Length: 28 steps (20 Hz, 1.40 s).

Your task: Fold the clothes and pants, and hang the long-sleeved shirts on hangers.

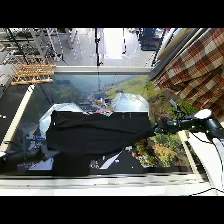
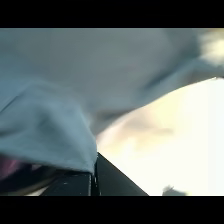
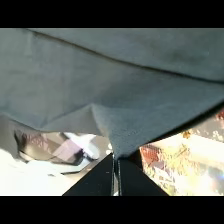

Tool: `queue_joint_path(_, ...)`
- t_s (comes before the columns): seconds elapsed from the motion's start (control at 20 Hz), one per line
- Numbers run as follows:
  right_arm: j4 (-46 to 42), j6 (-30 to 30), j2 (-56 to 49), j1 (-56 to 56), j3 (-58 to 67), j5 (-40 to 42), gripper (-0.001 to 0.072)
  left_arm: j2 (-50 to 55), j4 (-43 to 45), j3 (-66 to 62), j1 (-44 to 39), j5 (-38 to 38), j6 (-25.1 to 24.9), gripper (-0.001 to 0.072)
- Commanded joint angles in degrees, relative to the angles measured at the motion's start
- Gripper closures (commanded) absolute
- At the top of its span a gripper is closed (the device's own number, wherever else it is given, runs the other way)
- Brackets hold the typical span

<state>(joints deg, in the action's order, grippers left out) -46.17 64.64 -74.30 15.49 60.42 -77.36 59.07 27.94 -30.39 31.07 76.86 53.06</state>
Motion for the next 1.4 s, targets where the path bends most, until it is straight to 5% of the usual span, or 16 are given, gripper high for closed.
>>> queue_joint_path(0.0, -3.4, 5.0, 2.1, 0.2, 1.1, 0.2, 0.0696, 1.7, -12.9, -13.7, 2.5, 1.6, 6.2, 0.0703)
queue_joint_path(0.2, -4.3, 9.2, -3.0, 0.1, 3.7, 8.0, 0.0697, 15.5, -13.9, -28.8, -1.7, -5.6, 14.9, 0.0703)
queue_joint_path(0.6, -0.6, 9.2, -18.5, -7.1, 10.2, 23.8, 0.0695, 43.8, -22.3, -41.0, -10.6, -15.6, 16.0, 0.0702)
queue_joint_path(0.65, -0.6, 8.3, -19.3, -8.2, 10.3, 27.2, 0.0672, 45.2, -22.7, -41.0, -10.7, -17.7, 16.0, 0.0699)
queue_joint_path(0.7, -1.1, 8.2, -19.7, -8.8, 10.3, 30.6, 0.0478, 46.0, -22.7, -41.0, -10.7, -19.7, 15.8, 0.0676)
queue_joint_path(0.75, -2.1, 8.1, -19.6, -8.7, 10.3, 32.3, 0.0288, 46.3, -22.7, -41.0, -10.3, -20.2, 15.5, 0.0551)
queue_joint_path(0.8, -3.8, 8.1, -19.2, -7.6, 10.3, 31.1, 0.0202, 46.1, -22.7, -41.0, -9.4, -19.6, 15.5, 0.0315)
queue_joint_path(0.85, -5.7, 8.2, -19.0, -5.8, 10.3, 27.3, 0.0198, 45.7, -22.7, -41.0, -8.1, -17.4, 15.3, 0.0232)
queue_joint_path(1.0, -5.4, 3.8, -19.3, 0.1, 7.1, 12.3, 0.0124, 42.9, -22.4, -41.0, -3.5, -8.7, 7.3, 0.0249)
queue_joint_path(1.2, 6.5, -4.7, -22.3, -0.7, 2.9, 14.9, 0.0077, 34.4, -18.1, -41.0, -2.9, -5.7, -1.7, 0.0250)
queue_joint_path(1.25, 10.0, -6.3, -24.0, -1.7, 3.6, 15.4, 0.0078, 31.9, -14.8, -41.0, -4.0, -6.2, -5.1, 0.0281)
queue_joint_path(1.3, 11.9, -6.8, -25.9, -3.2, 4.9, 16.2, 0.0086, 29.8, -10.5, -41.0, -5.4, -6.8, -8.0, 0.0434)
queue_joint_path(1.35, 11.9, -6.6, -27.5, -4.9, 6.5, 17.5, 0.0161, 28.0, -5.2, -41.0, -7.3, -8.0, -9.8, 0.0511)
